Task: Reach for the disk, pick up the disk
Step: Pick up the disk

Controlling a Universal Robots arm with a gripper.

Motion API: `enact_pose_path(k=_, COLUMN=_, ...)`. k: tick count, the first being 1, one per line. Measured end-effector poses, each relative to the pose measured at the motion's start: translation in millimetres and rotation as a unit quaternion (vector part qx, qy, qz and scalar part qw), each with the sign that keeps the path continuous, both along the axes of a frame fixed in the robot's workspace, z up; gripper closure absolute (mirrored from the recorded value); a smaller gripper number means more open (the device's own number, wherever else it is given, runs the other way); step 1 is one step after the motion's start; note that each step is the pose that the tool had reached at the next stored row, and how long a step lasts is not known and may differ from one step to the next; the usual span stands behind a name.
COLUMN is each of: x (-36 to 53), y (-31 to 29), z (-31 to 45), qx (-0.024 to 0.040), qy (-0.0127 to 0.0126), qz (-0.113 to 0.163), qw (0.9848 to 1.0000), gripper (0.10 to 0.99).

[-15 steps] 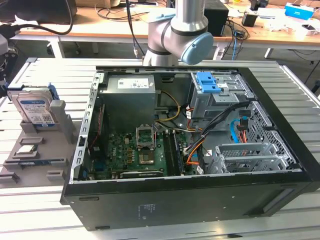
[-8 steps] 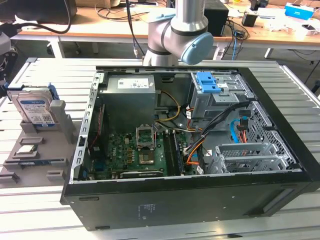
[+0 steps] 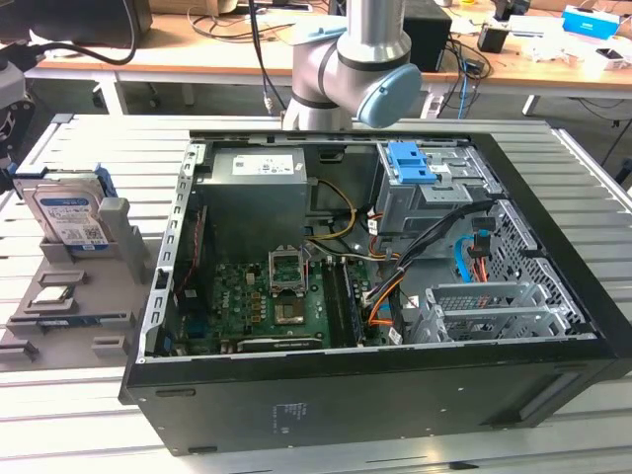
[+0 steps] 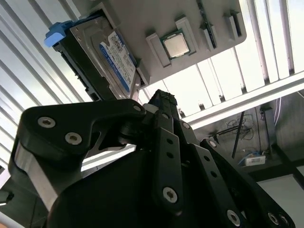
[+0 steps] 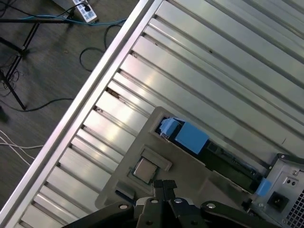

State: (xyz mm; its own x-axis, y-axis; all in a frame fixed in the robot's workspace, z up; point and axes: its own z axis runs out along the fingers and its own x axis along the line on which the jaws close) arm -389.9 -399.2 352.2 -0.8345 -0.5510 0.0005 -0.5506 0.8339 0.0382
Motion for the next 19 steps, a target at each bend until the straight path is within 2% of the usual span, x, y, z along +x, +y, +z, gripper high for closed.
enact_pose_path(k=15, x=0.0, y=0.0, z=0.0, qx=0.0, qy=0.0, qz=0.045, qw=0.999, gripper=0.98)
enact_pose_path(k=16, x=0.0, y=0.0, z=0.0, qx=0.0, qy=0.0, qz=0.057, qw=0.9984, gripper=0.98)
enact_pose_path(k=19, x=0.0, y=0.0, z=0.0, qx=0.0, qy=0.0, qz=0.066, qw=0.9978, gripper=0.98)
